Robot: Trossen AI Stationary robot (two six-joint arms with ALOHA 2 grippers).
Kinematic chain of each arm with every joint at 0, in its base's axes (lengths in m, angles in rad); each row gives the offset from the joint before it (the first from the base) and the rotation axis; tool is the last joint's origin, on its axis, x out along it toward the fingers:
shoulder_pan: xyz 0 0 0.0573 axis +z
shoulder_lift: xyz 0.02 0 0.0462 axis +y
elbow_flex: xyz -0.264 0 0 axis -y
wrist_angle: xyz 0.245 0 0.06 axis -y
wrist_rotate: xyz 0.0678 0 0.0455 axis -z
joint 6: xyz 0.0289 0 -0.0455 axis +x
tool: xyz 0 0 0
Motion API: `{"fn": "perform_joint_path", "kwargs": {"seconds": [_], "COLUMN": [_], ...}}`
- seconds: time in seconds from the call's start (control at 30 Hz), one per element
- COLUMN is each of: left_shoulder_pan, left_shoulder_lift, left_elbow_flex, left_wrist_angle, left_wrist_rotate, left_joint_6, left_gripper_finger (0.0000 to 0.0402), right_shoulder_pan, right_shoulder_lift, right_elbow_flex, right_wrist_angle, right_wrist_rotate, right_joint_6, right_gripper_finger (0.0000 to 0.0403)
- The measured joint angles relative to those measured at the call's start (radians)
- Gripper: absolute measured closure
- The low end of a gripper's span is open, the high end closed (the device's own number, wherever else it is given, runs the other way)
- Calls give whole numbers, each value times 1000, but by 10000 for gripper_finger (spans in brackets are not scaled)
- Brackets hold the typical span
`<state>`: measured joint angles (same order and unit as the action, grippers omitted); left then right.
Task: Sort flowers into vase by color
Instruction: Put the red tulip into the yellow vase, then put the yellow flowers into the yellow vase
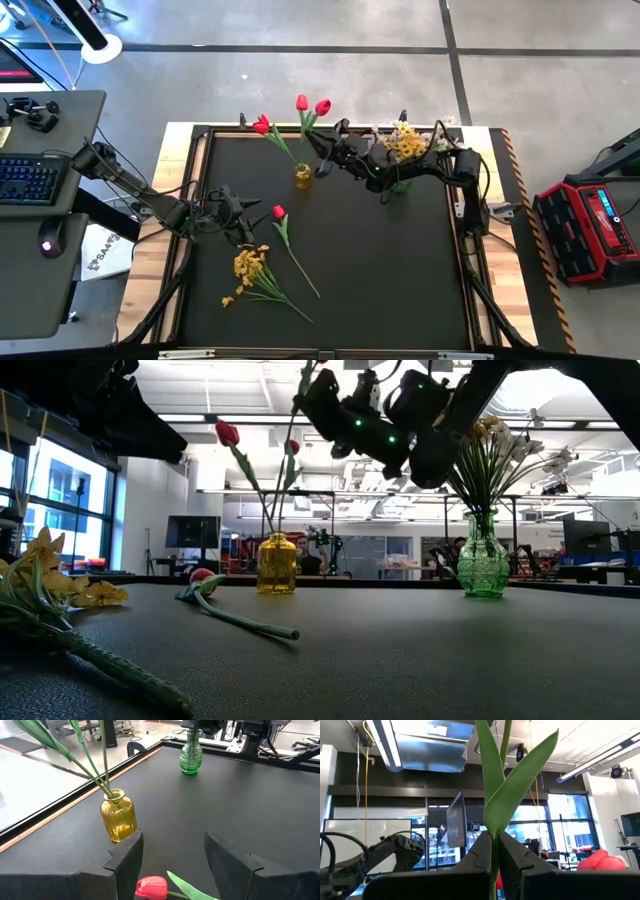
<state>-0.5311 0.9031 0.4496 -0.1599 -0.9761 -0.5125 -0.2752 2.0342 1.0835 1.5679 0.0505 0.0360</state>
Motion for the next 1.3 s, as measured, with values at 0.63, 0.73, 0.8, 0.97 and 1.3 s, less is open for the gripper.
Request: {"fn": "perform_joint_path", "kwargs": {"seconds": [0.63,0.73,0.8,0.97,1.3], "left_shoulder_pan": [0,0,0,0,0], "left_shoulder_lift": [0,0,0,0,0], "left_elbow_flex": [1,1,1,1,1], "left_wrist_angle": [0,0,0,0,2], "left_wrist_rotate": [0,0,0,0,0], "left_joint_6": [11,10,8,8,8], "left_gripper_finger": [202,202,202,202,202], "right_shoulder_pan": [1,1,1,1,7], "right_shoulder_lift": [0,-1,-1,-5,-166], "right_elbow_flex": [-1,-1,-1,-1,1], "right_wrist_angle": [-368,-374,-376,-383,-669], "right_wrist_rotate": [-40,-32,-26,-26,-2], "right_joint_6": [-89,-89,-89,-89,-77], "right_gripper_finger": [399,374,346,261,165]}}
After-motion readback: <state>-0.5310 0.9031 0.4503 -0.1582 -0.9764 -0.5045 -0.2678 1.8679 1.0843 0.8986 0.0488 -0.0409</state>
